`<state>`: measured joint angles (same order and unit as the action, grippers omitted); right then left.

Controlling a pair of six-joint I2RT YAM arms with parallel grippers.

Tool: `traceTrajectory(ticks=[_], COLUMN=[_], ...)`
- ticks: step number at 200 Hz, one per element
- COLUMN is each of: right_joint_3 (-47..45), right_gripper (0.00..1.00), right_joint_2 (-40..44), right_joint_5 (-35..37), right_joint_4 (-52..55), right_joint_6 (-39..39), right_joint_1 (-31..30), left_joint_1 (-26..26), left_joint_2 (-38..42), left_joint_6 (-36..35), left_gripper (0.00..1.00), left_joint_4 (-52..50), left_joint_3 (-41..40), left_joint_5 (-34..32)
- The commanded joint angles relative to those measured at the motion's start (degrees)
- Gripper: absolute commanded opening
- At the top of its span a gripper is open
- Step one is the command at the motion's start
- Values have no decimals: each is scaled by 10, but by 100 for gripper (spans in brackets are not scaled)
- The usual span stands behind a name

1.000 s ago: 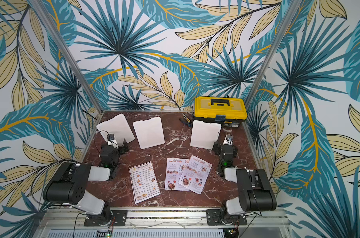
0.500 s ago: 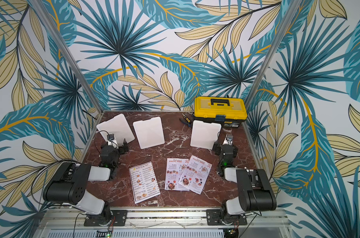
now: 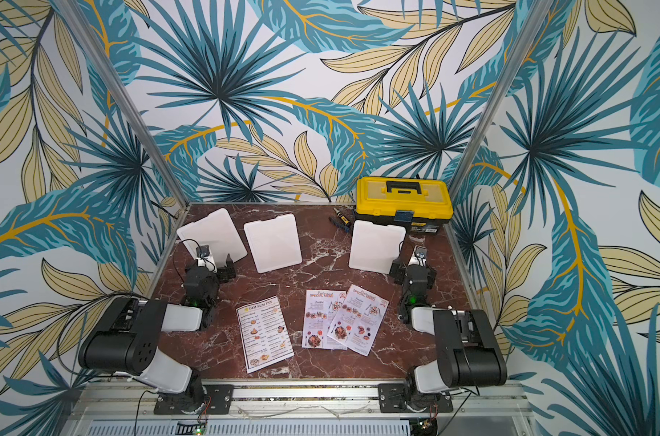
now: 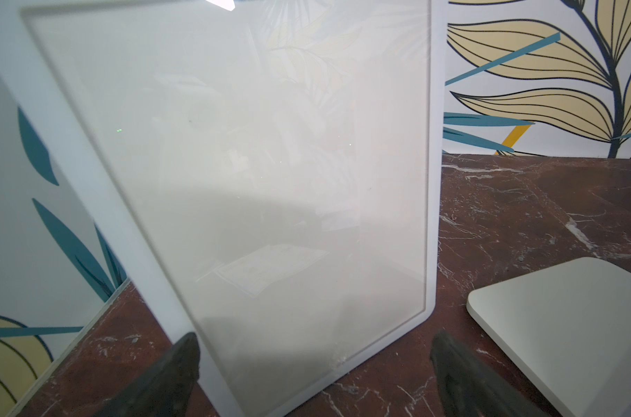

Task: Insert the menus into the narrow rack
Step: Move the narrow rack to the center of the board.

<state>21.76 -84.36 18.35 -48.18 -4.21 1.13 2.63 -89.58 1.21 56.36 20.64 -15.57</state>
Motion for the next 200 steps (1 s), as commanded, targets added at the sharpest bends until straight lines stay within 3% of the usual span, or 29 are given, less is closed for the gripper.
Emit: traceTrajectory(ticks=[1,19,32,49,70,77,86,96,110,129,138,167,200], right_joint_3=[-7,-17,-1,27,54,61,50,27,-7,-38,-47,-42,21], right_gripper=[99,100,100,99,99,99,100,100,100,99,100,100,99], right_joint_2=[8,72,161,265,387,423,465,508,558,607,621,625,565], right_joint_5=[5,52,101,132,118,100,64,22,-26,-41,-59,-88,-60], right_joint_4=[-27,5,121,263,428,480,483,464,440,446,445,462,532], right_joint_6=[9,0,-30,-133,-282,-322,-320,-319,-321,-340,-332,-317,-305], right_joint_1=[-2,-6,-12,-11,-11,-11,-11,-11,-11,-10,-10,-11,-11], left_joint_1=[4,23,29,29,25,24,24,25,24,22,16,10,10], left_joint_2=[21,82,153,274,439,487,542,584,632,702,736,758,669], left_joint_6=[-7,-6,5,67,211,214,199,212,261,396,423,381,389], left_gripper=[99,100,100,100,100,100,100,100,99,100,100,99,100], left_joint_4=[15,-12,-63,-141,-319,-380,-395,-393,-394,-418,-445,-488,-494], left_joint_3=[-12,-23,-30,-35,-8,4,0,-13,-40,-97,-112,-113,-89], left_joint_5=[-24,-92,-110,-96,-2,61,154,181,131,-39,-53,5,19])
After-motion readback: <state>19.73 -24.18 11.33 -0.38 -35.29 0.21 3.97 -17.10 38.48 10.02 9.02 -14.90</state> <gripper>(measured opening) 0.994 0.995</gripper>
